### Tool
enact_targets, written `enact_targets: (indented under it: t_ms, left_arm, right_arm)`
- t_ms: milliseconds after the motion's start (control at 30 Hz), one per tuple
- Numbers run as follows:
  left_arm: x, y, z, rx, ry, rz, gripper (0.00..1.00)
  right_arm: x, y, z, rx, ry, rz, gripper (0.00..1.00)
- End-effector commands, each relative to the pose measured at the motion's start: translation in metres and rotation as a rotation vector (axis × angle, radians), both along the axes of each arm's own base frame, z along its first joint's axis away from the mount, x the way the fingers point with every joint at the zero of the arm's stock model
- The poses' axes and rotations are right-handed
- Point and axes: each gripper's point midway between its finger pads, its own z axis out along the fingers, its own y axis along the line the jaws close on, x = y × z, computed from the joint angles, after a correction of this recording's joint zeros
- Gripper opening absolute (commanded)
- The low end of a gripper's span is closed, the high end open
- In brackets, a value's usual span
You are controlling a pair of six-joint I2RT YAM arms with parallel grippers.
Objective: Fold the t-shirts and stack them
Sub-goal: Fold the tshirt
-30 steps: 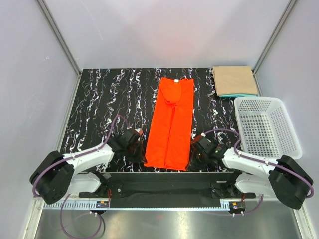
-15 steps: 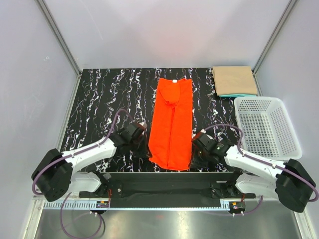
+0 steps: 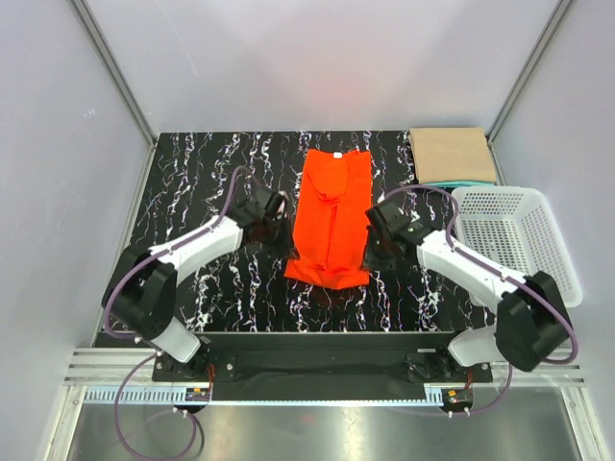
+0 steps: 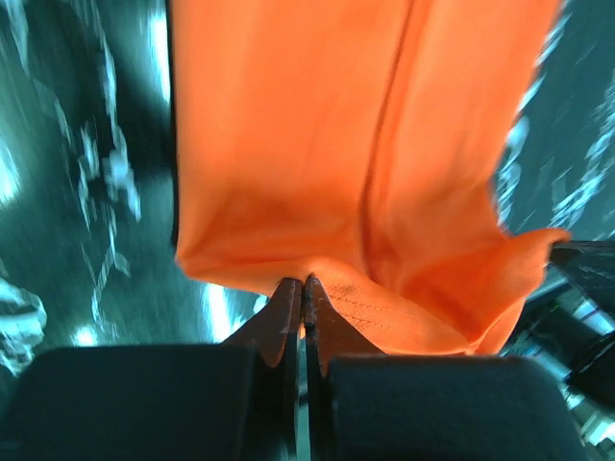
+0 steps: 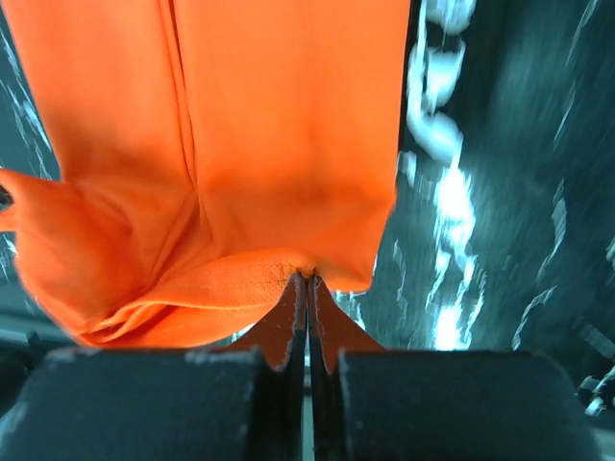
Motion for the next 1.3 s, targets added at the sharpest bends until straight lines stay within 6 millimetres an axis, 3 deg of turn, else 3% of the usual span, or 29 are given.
enact_targets:
  t_ms: [0,67,100,133,167,200,233,267,300,333,400,467,533,667,800,1100,1133,1200,1267]
  left_arm:
    - [0.05,-0.012,0.032,-0.065,-0.091,-0.054,0.0]
    - [0.07,-0.007,0.024,-0.052,-0.072,-0.041,0.0]
    - [0.089,-0.01,0.038,-0.063,-0.113,-0.039,0.0]
    - [0.096,-0.008,0.037,-0.045,-0.114,-0.047,0.0]
    - [0.108,-0.003,0.025,-0.027,-0.086,-0.034,0.0]
    - [0.125,-0.007,0.039,-0.044,-0.119,-0.037,0.0]
    - [0.133,-0.006,0.038,-0.044,-0.121,-0.039,0.0]
    - [0.15,-0.007,0.04,-0.059,-0.135,-0.035,0.0]
    - [0.157,-0.006,0.039,-0.061,-0.136,-0.037,0.0]
    - [0.163,-0.008,0.029,-0.067,-0.112,-0.045,0.0]
    - [0.183,-0.007,0.036,-0.089,-0.14,-0.038,0.0]
    - [0.193,-0.01,0.03,-0.131,-0.12,-0.046,0.0]
    - [0.206,-0.016,0.038,-0.177,-0.143,-0.055,0.0]
    - [0.223,-0.017,0.035,-0.219,-0.134,-0.039,0.0]
    - [0.246,-0.018,0.047,-0.261,-0.18,-0.015,0.0]
    - [0.281,-0.016,0.015,-0.319,-0.154,0.045,0.01]
    - [0.286,-0.011,0.009,-0.315,-0.156,0.062,0.05]
    - [0.292,-0.007,0.005,-0.315,-0.157,0.087,0.17]
    - [0.296,-0.001,0.004,-0.319,-0.159,0.102,0.18]
  right_arm:
    - [0.041,-0.01,0.017,-0.059,-0.079,0.063,0.0]
    - [0.066,-0.015,0.019,-0.061,-0.096,0.05,0.0]
    - [0.071,-0.014,0.018,-0.049,-0.089,0.059,0.0]
    - [0.084,-0.015,0.015,-0.064,-0.092,0.067,0.0]
    - [0.094,-0.02,0.015,-0.072,-0.102,0.059,0.0]
    - [0.103,-0.021,0.016,-0.081,-0.115,0.06,0.0]
    - [0.11,-0.023,0.011,-0.098,-0.113,0.071,0.0]
    - [0.122,-0.021,0.018,-0.09,-0.142,0.066,0.0]
    - [0.132,-0.027,0.013,-0.102,-0.137,0.063,0.0]
    - [0.143,-0.026,0.021,-0.099,-0.163,0.063,0.0]
    - [0.157,-0.027,0.023,-0.097,-0.183,0.061,0.0]
    - [0.173,-0.025,0.027,-0.086,-0.201,0.066,0.0]
    - [0.184,-0.025,0.03,-0.076,-0.21,0.061,0.0]
    - [0.2,-0.023,0.034,-0.051,-0.225,0.063,0.0]
    - [0.214,-0.026,0.034,-0.034,-0.233,0.052,0.0]
    - [0.243,-0.031,0.023,0.003,-0.251,0.046,0.0]
    - [0.249,-0.033,0.019,0.002,-0.252,0.042,0.0]
    - [0.253,-0.035,0.01,0.005,-0.233,0.034,0.06]
    - [0.261,-0.038,0.011,0.01,-0.236,0.027,0.21]
